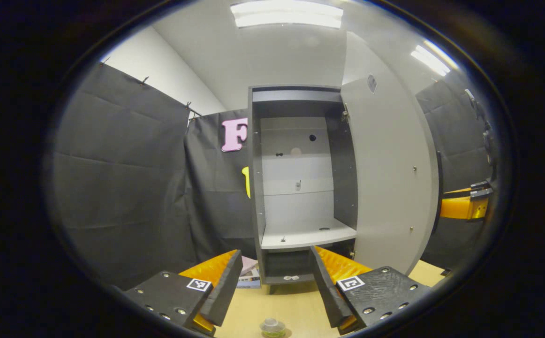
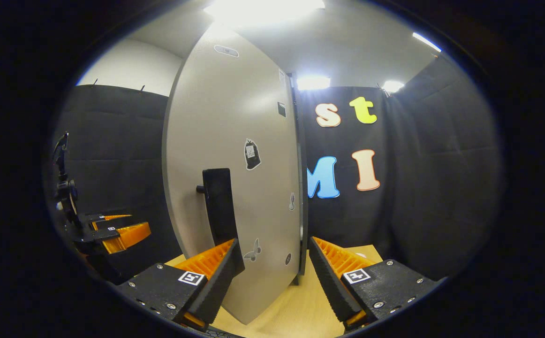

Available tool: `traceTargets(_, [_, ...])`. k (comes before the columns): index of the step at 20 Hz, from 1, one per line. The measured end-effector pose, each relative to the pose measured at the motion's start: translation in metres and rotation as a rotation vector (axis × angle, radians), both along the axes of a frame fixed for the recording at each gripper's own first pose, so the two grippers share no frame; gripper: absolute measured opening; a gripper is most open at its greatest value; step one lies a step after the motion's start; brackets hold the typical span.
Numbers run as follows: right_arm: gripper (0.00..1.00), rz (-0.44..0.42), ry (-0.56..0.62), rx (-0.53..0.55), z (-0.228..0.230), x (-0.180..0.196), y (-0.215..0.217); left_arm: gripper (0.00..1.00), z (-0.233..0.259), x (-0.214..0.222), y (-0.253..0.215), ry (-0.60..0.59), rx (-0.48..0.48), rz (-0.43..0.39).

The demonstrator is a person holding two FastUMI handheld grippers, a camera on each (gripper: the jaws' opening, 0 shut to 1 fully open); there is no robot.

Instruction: Open the cabinet door with the right hand, grasp the bottle in the cabinet with the left hand and place it on the coaster, then close the cabinet door with the right hand.

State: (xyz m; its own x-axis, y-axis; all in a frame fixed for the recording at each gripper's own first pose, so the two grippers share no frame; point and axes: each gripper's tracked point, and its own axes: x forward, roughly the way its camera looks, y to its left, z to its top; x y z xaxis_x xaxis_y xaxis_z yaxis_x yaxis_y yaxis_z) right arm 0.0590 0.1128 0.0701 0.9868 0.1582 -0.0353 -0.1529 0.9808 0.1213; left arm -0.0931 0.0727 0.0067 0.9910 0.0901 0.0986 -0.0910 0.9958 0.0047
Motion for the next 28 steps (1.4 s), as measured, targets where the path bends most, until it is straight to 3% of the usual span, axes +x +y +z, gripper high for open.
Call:
traceTargets(4, [0.92, 0.002, -0.005, -0.013, 0.005, 0.008, 0.025, 0.84, -0.002, 0.001, -0.001, -0.016, -0.019, -0.015])
traceTargets(15, [0.92, -0.058, -0.026, -0.009, 0.002, 0.043, 0.089, 0.81, -0.007, 0.005, -0.008, -0.017, -0.035, -0.101])
traceTargets(20, [0.92, -0.074, -0.023, -0.032, 0.002, 0.049, 0.103, 0.84, -0.009, 0.003, -0.01, -0.014, -0.033, -0.127])
traceTargets(28, [0.92, -0.094, 0.005, -0.032, -0.01, 0.064, 0.091, 0.84, -0.011, 0.004, -0.014, 0.006, -0.023, -0.143])
